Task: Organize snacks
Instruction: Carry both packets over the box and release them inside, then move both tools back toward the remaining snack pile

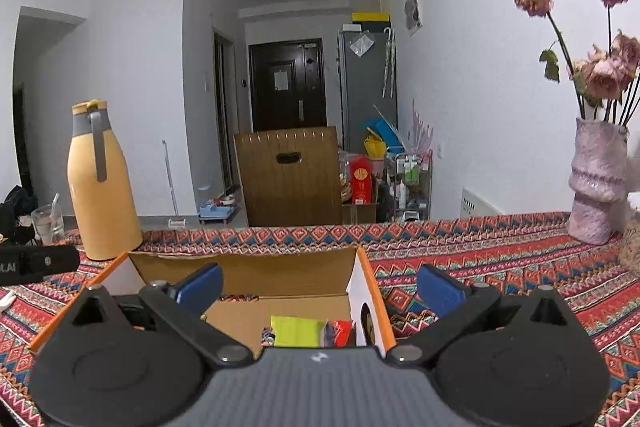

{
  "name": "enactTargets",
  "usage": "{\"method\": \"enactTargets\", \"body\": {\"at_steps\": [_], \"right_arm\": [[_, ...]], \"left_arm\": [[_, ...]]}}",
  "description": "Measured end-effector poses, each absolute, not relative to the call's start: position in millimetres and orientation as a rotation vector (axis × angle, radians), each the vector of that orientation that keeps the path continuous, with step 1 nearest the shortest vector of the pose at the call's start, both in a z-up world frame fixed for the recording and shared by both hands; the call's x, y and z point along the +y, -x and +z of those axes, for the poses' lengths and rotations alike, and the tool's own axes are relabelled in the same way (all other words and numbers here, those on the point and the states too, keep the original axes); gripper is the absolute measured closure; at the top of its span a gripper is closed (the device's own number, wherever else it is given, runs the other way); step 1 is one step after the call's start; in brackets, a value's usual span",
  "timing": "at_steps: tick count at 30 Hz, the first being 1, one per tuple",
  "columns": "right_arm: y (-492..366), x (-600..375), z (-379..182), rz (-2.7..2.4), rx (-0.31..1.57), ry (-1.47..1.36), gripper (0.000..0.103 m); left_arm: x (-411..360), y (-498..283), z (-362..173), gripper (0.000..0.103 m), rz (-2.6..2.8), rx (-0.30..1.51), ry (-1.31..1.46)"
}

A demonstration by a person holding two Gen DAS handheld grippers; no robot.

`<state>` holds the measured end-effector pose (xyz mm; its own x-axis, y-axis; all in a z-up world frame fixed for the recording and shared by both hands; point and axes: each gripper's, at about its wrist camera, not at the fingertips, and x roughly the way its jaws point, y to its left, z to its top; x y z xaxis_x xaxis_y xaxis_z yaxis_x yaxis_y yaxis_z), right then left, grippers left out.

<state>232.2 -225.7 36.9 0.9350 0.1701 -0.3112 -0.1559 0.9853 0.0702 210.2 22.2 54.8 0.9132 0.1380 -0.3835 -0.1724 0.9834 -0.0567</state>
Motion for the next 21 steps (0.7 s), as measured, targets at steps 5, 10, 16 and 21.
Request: {"method": "enactTargets", "body": {"at_steps": [5,10,16,21], "right_arm": [[-211.1,-229.2,45.0,0.169,0.311,-0.026,0.0],[-184.8,-235.1,47.1,0.166,0.314,-0.011,0.0],[-150.7,-243.3,37.2,0.166,0.337,-0.019,0.0],[-125.6,-248.4,21.7,0.158,0.374,-0.022,0.0]], "left_arm": [[28.7,-192.4,54.6,0.0,0.156,0.409,0.081],[34.6,-170.0,53.0,0.0,0.146,0.418,0.076],[44.2,-146.0,36.8,0.0,0.128,0.458,0.065],[53.0,-123.8,21.0,0.0,0.114,0.487,0.065]]}}
